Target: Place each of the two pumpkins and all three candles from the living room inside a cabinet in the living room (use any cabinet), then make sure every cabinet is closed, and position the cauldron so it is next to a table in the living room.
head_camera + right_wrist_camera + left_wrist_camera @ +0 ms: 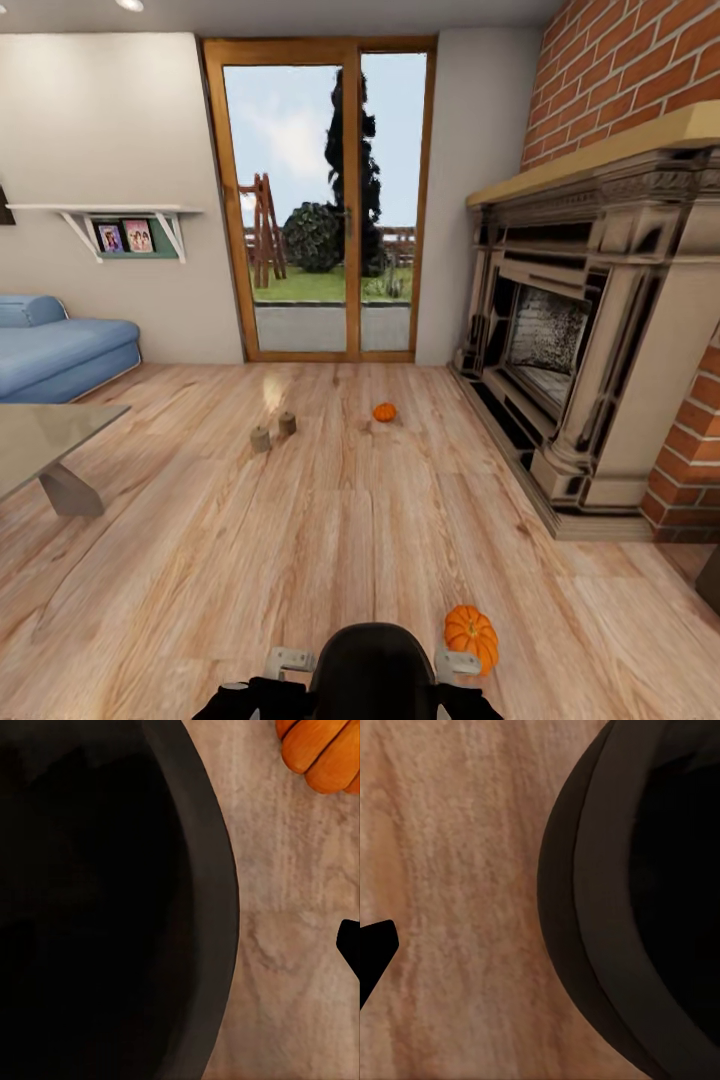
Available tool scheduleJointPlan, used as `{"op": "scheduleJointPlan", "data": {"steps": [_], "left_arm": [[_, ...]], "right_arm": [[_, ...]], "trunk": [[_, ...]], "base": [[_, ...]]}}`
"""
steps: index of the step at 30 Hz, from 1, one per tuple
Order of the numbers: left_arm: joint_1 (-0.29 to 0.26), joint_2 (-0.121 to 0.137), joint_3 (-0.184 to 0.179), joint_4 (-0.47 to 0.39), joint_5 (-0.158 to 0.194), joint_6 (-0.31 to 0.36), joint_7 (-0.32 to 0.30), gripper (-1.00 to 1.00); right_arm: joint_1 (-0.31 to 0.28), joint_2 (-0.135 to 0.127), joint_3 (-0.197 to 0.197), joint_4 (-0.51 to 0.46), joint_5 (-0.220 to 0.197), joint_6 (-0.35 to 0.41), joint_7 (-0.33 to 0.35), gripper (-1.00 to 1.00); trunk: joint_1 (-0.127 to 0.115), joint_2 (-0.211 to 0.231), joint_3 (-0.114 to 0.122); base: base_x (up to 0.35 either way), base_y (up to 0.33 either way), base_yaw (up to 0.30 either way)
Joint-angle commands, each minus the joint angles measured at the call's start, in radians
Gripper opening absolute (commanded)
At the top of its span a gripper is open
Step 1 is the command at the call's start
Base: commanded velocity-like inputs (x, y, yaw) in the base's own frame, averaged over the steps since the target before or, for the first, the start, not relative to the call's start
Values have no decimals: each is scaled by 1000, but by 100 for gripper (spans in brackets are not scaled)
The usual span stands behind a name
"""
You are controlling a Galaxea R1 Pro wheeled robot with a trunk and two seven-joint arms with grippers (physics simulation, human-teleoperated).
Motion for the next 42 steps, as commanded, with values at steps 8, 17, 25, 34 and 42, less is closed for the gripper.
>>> {"op": "scheduleJointPlan", "data": {"steps": [8, 17, 25, 34, 42], "left_arm": [[0, 0, -4, -3, -1, -2, -2, 100], [0, 0, -4, -5, -1, -3, -3, 100], [0, 0, -3, -8, -1, -4, -3, 100], [0, 1, -4, -9, -1, -3, -3, 100], [0, 1, -4, -9, -1, -4, -2, 100]], "right_arm": [[0, 0, 3, -1, -9, 6, -10, 100], [0, -1, 1, -1, -13, 7, -16, 100], [0, -2, 1, -1, -14, 7, -16, 100], [0, -2, 1, -1, -15, 7, -16, 100], [0, -2, 1, -1, -14, 7, -16, 100]], "trunk": [[7, -9, -31], [9, -10, -51], [9, -10, -51], [9, -10, -51], [9, -10, -51]], "base": [[0, 0, 0], [0, 0, 0], [0, 0, 0], [55, 0, 0], [28, 0, 0]]}}
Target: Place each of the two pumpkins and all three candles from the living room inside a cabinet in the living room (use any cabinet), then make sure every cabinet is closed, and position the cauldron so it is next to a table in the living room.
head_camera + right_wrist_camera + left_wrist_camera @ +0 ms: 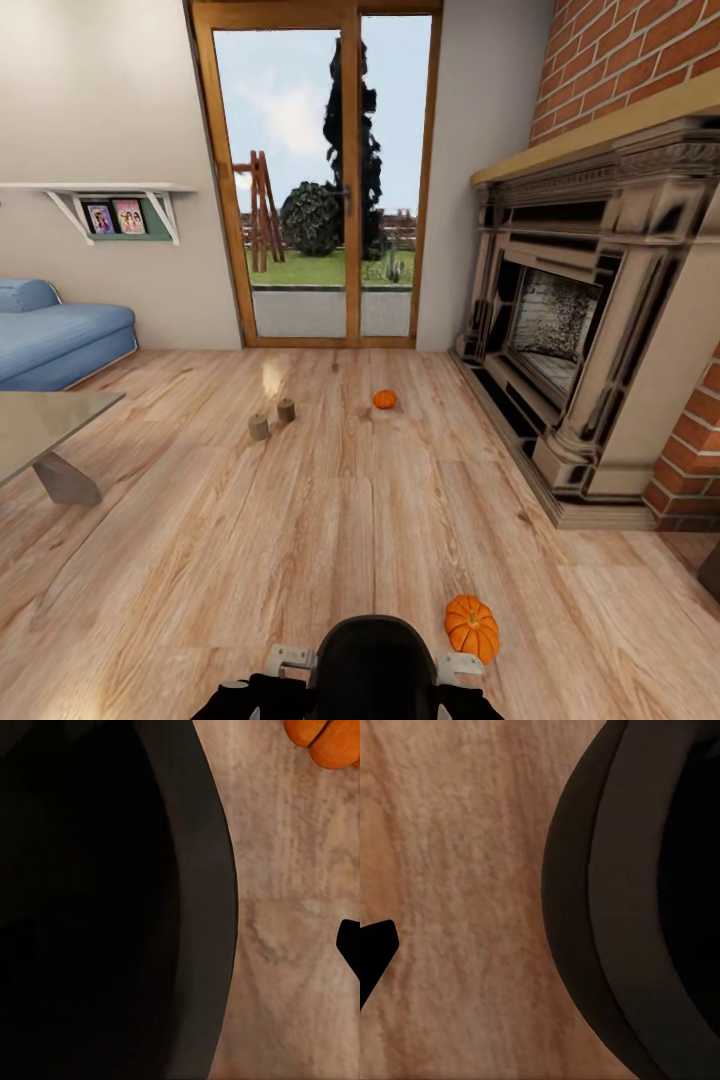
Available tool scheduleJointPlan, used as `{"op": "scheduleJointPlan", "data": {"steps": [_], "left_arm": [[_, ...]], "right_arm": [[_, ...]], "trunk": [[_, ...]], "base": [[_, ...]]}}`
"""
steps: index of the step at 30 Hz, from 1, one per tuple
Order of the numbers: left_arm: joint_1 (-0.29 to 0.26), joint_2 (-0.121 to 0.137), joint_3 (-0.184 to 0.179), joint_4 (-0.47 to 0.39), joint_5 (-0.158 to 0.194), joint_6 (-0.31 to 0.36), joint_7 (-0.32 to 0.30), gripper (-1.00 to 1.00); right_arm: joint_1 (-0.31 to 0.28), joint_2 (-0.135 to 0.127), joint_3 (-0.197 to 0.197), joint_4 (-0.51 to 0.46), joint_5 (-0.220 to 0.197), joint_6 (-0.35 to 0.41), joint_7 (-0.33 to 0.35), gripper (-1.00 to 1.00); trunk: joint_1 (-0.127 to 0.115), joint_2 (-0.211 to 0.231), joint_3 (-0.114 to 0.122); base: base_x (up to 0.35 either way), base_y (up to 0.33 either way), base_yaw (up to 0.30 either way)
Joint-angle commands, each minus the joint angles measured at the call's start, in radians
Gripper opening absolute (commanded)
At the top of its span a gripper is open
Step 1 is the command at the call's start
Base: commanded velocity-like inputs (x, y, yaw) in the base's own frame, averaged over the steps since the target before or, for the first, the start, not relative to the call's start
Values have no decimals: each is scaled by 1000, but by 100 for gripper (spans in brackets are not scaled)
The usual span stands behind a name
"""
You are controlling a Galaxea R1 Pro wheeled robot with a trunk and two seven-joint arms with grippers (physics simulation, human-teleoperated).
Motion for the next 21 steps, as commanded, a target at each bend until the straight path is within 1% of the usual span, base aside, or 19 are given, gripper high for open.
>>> {"op": "scheduleJointPlan", "data": {"steps": [1, 8, 14, 21], "left_arm": [[0, 0, -3, -2, -1, 6, -1, 100], [0, 1, -3, -3, -1, 6, 0, 100], [0, 1, -3, -3, -1, 6, 0, 100], [0, 2, -3, -3, -1, 6, 0, 100]], "right_arm": [[0, 0, 3, -2, -8, 5, -6, 100], [0, 0, 3, -2, -8, 5, -5, 100], [0, 0, 3, -2, -8, 5, -5, 100], [0, 0, 3, -2, -8, 5, -5, 100]], "trunk": [[0, 0, -1], [0, 0, -1], [2, -2, -24], [2, -2, -24]], "base": [[5, 0, 0], [1, 0, 0], [0, 0, 0], [0, 0, 0]]}}
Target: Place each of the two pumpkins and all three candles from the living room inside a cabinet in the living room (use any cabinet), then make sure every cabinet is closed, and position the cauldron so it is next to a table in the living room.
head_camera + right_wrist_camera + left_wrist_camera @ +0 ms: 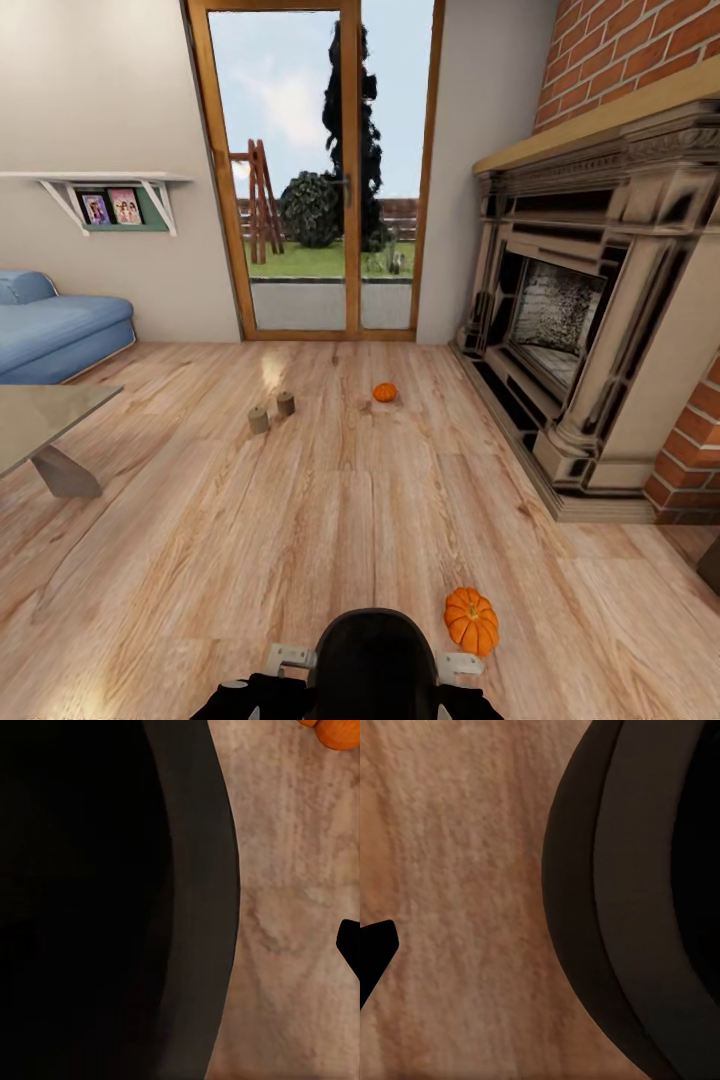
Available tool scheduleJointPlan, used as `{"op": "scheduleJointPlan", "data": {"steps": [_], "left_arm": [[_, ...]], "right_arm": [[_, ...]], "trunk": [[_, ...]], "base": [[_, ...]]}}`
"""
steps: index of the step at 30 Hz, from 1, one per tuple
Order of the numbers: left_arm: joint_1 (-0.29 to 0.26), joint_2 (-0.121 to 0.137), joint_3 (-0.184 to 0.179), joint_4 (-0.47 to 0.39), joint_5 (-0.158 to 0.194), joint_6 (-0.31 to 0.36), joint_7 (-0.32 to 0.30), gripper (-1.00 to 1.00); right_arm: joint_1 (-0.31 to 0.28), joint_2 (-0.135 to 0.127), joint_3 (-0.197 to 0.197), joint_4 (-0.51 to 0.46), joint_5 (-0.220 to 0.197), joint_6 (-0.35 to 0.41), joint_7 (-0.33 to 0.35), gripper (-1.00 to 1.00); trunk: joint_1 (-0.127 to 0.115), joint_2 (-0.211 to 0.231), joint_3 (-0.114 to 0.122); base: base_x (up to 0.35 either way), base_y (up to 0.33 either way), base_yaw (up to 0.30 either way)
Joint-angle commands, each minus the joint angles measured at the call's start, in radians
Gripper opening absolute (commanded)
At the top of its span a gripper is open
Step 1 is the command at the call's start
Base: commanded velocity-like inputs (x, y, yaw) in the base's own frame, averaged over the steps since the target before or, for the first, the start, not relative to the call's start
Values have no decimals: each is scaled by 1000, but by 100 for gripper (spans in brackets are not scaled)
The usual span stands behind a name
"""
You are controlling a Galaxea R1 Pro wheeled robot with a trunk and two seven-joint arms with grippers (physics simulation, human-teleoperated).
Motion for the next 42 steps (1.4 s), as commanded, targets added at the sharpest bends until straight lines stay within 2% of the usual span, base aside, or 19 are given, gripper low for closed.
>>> {"op": "scheduleJointPlan", "data": {"steps": [1, 7, 11, 20, 22, 27, 30, 32, 36, 42], "left_arm": [[0, 1, -3, -2, -4, 4, -1, 100], [0, 1, -2, -3, -4, 4, -1, 100], [0, 0, -3, -3, -3, 5, -2, 100], [0, 0, -3, -3, -3, 6, -6, 100], [0, 0, -3, -3, -3, 6, -12, 100], [0, 2, -3, -3, -4, 7, -86, 100], [0, 2, -3, -3, -4, 9, -107, 100], [0, 2, -3, -2, -5, 10, -111, 100], [0, 2, -3, -2, -5, 9, -110, 100], [0, 2, -3, -2, -5, 9, -107, 100]], "right_arm": [[0, 0, 3, -2, -8, 5, -6, 100], [0, 0, 3, -2, -8, 5, -5, 100], [0, 0, 3, -2, -8, 5, -6, 100], [0, 0, 3, -2, -8, 5, -6, 100], [0, 0, 3, -2, -8, 5, -5, 100], [0, 0, 3, -2, -8, 5, -5, 100], [0, 0, 3, -2, -8, 5, -5, 100], [0, 0, 3, -2, -8, 5, -5, 100], [0, 0, 3, -2, -8, 5, -5, 100], [0, 0, 3, -2, -8, 5, -5, 100]], "trunk": [[0, 0, -1], [0, 0, -1], [2, -1, -16], [2, -1, -16], [2, -1, -16], [2, -1, -16], [2, -1, -16], [2, -1, -16], [3, -2, -32], [3, -2, -32]], "base": [[0, 0, 0], [0, 0, 0], [0, 0, 0], [0, 0, 0], [0, 0, 0], [0, 0, 0], [0, 0, 0], [0, 0, 0], [0, 0, 0], [0, 0, 0]]}}
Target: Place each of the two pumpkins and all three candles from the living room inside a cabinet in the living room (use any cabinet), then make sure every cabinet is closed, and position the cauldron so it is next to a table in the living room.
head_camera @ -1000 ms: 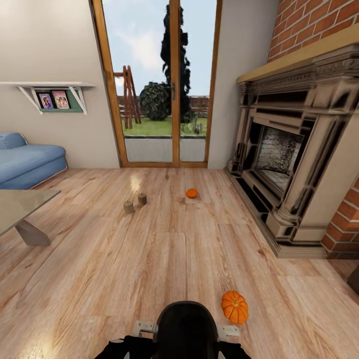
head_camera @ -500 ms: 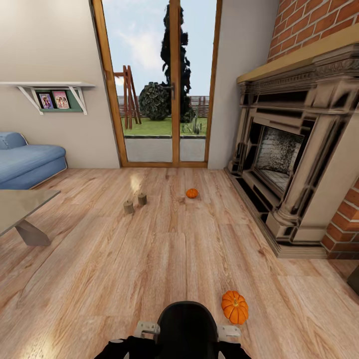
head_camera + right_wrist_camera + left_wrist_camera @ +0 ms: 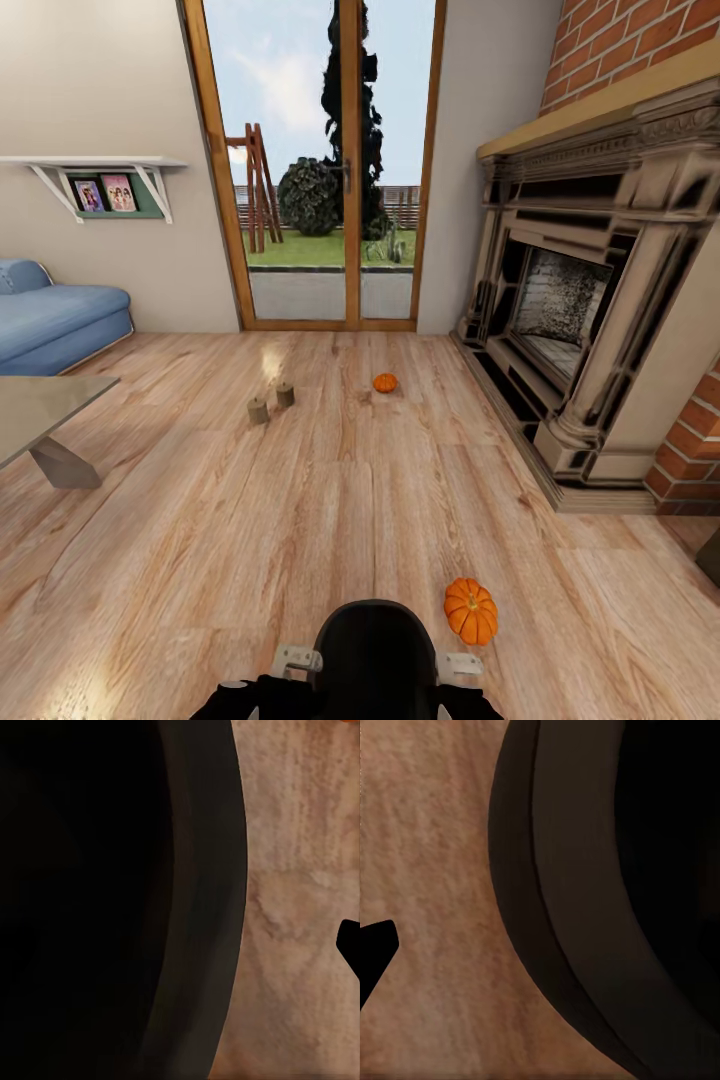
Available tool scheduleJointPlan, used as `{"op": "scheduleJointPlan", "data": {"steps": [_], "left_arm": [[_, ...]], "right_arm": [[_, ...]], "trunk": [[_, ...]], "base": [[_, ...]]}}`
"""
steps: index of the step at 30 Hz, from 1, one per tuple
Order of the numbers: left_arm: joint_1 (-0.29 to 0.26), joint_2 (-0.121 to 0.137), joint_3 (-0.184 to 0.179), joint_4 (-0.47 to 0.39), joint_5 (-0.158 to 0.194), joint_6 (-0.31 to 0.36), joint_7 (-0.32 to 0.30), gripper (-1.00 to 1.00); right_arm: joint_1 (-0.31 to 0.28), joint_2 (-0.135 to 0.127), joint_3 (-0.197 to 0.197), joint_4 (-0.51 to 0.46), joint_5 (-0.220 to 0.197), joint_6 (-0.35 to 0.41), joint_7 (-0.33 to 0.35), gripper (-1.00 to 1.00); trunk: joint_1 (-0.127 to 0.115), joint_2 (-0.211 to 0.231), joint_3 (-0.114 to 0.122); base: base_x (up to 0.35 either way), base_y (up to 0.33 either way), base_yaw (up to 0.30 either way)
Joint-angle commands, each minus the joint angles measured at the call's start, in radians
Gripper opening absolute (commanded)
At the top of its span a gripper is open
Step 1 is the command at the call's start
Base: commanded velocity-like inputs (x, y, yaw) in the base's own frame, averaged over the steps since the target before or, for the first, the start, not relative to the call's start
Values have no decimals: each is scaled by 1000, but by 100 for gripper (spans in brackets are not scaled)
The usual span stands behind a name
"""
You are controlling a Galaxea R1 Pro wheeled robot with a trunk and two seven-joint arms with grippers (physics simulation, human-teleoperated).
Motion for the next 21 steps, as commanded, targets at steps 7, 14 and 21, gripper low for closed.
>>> {"op": "scheduleJointPlan", "data": {"steps": [7, 14, 21], "left_arm": [[0, 0, -2, -2, 0, 4, 0, 100], [0, 0, -2, -2, 0, 4, 1, 100], [0, 0, -2, -2, 1, 4, 1, 100]], "right_arm": [[0, 0, 3, -2, -8, 5, -6, 100], [0, 1, 3, -2, -8, 5, -6, 100], [0, 2, 3, -2, -8, 5, -6, 100]], "trunk": [[2, -1, -16], [2, -2, -20], [2, -2, -20]], "base": [[0, 0, 0], [0, 0, 0], [0, 0, 0]]}}
